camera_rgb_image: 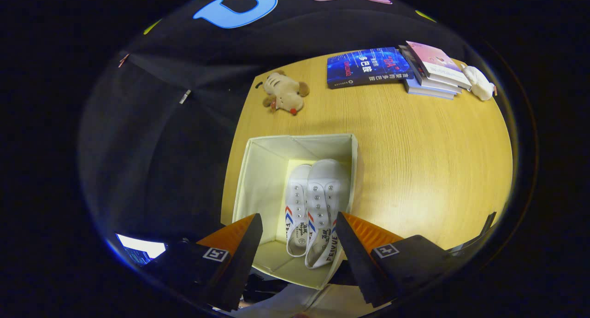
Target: Open the storage box then place both shoes into the box .Put the left shoe in first, then the right shoe, with the right side of both shoes facing outward in a uniform manner.
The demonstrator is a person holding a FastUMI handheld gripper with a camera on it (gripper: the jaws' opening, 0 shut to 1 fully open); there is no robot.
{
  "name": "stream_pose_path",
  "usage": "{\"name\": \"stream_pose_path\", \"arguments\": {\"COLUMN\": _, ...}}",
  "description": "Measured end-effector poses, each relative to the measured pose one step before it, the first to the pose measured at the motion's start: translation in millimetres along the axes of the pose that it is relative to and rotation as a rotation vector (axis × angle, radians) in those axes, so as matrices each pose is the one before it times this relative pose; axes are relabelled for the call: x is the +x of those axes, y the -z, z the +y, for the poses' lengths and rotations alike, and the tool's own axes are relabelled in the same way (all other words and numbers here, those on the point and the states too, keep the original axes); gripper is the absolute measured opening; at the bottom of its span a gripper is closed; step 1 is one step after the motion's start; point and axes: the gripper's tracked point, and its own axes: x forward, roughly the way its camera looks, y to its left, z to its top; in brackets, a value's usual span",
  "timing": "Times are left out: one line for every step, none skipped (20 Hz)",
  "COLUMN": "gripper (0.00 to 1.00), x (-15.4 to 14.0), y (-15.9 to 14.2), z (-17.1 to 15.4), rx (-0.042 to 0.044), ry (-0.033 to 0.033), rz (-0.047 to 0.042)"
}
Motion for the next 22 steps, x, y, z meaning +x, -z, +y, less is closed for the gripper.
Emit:
{"name": "stream_pose_path", "arguments": {"gripper": 0.99, "x": -4.47, "y": -6.58, "z": -1.06, "rx": -0.01598, "ry": -0.00116, "rz": -0.03211}}
{"name": "stream_pose_path", "arguments": {"gripper": 0.99, "x": -6.30, "y": -6.19, "z": -4.28, "rx": -0.01783, "ry": 0.00653, "rz": -0.03333}}
{"name": "stream_pose_path", "arguments": {"gripper": 0.99, "x": -5.35, "y": -8.25, "z": -4.05, "rx": -0.01597, "ry": 0.00828, "rz": -0.03680}}
{"name": "stream_pose_path", "arguments": {"gripper": 0.99, "x": -5.18, "y": -7.71, "z": -3.57, "rx": -0.01344, "ry": 0.00862, "rz": -0.03880}}
{"name": "stream_pose_path", "arguments": {"gripper": 0.99, "x": -5.53, "y": -8.83, "z": -6.43, "rx": -0.01109, "ry": 0.01264, "rz": -0.04129}}
{"name": "stream_pose_path", "arguments": {"gripper": 0.99, "x": -5.86, "y": -8.58, "z": -6.78, "rx": -0.00686, "ry": 0.01238, "rz": -0.04132}}
{"name": "stream_pose_path", "arguments": {"gripper": 0.99, "x": -5.93, "y": -10.26, "z": -8.07, "rx": -0.00398, "ry": 0.01305, "rz": -0.03942}}
{"name": "stream_pose_path", "arguments": {"gripper": 0.99, "x": -6.02, "y": -9.34, "z": -9.85, "rx": -0.00333, "ry": 0.01654, "rz": -0.04198}}
{"name": "stream_pose_path", "arguments": {"gripper": 0.99, "x": -7.99, "y": -10.91, "z": -11.08, "rx": -0.00378, "ry": 0.02019, "rz": -0.04219}}
{"name": "stream_pose_path", "arguments": {"gripper": 0.99, "x": -7.50, "y": -12.18, "z": -12.73, "rx": -0.00765, "ry": 0.02444, "rz": -0.04651}}
{"name": "stream_pose_path", "arguments": {"gripper": 0.99, "x": -7.49, "y": -13.66, "z": -15.20, "rx": -0.01489, "ry": 0.03011, "rz": -0.04932}}
{"name": "stream_pose_path", "arguments": {"gripper": 0.99, "x": -8.50, "y": -12.78, "z": -16.03, "rx": -0.01958, "ry": 0.03347, "rz": -0.04838}}
{"name": "stream_pose_path", "arguments": {"gripper": 0.99, "x": -7.17, "y": -14.03, "z": -16.93, "rx": -0.02122, "ry": 0.03195, "rz": -0.04800}}
{"name": "stream_pose_path", "arguments": {"gripper": 0.99, "x": -6.92, "y": -11.32, "z": -14.85, "rx": -0.02020, "ry": 0.02874, "rz": -0.04473}}
{"name": "stream_pose_path", "arguments": {"gripper": 0.99, "x": -6.70, "y": -10.09, "z": -15.41, "rx": -0.01762, "ry": 0.02472, "rz": -0.03608}}
{"name": "stream_pose_path", "arguments": {"gripper": 0.99, "x": -6.13, "y": -9.42, "z": -15.54, "rx": -0.01466, "ry": 0.02072, "rz": -0.03136}}
{"name": "stream_pose_path", "arguments": {"gripper": 0.99, "x": -4.67, "y": -7.52, "z": -15.81, "rx": -0.01177, "ry": 0.02209, "rz": -0.02494}}
{"name": "stream_pose_path", "arguments": {"gripper": 0.99, "x": -3.91, "y": -7.31, "z": -15.96, "rx": -0.00720, "ry": 0.01784, "rz": -0.01931}}
{"name": "stream_pose_path", "arguments": {"gripper": 0.99, "x": -3.34, "y": -5.60, "z": -16.47, "rx": -0.00690, "ry": 0.01868, "rz": -0.01861}}
{"name": "stream_pose_path", "arguments": {"gripper": 0.99, "x": -0.96, "y": -3.23, "z": -14.22, "rx": -0.00711, "ry": 0.01451, "rz": -0.01252}}
{"name": "stream_pose_path", "arguments": {"gripper": 0.99, "x": -1.93, "y": -4.24, "z": -14.76, "rx": -0.00645, "ry": 0.01569, "rz": -0.01576}}
{"name": "stream_pose_path", "arguments": {"gripper": 0.99, "x": -1.63, "y": -2.05, "z": -13.30, "rx": -0.00830, "ry": 0.01569, "rz": -0.00858}}
